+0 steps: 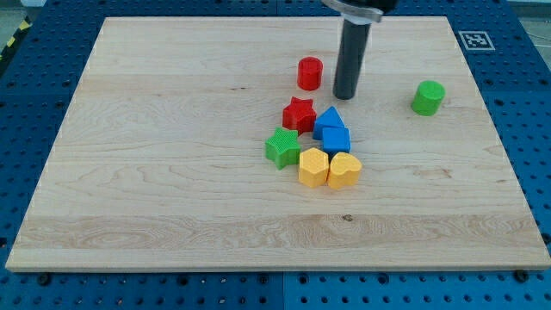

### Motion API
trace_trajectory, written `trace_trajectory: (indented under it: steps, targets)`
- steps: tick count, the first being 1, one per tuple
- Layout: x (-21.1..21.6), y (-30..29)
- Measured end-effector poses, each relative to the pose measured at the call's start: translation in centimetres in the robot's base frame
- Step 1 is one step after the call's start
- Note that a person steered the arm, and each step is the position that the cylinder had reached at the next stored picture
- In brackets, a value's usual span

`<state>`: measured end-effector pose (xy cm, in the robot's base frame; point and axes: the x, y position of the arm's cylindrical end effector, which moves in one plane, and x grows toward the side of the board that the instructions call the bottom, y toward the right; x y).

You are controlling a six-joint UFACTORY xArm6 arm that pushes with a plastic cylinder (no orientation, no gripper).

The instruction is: Push red circle to the left slightly

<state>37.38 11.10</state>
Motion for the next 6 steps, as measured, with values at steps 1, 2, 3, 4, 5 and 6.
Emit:
trace_trajectory:
  steps: [1, 2, 3, 4, 5, 6]
  targets:
    - [-3.6, -0.2]
    - [-3.5, -5.5]
    - [0.0, -6.9]
    - [1.1, -9.8]
    - [1.1, -13.8]
    - [3.5, -15.3]
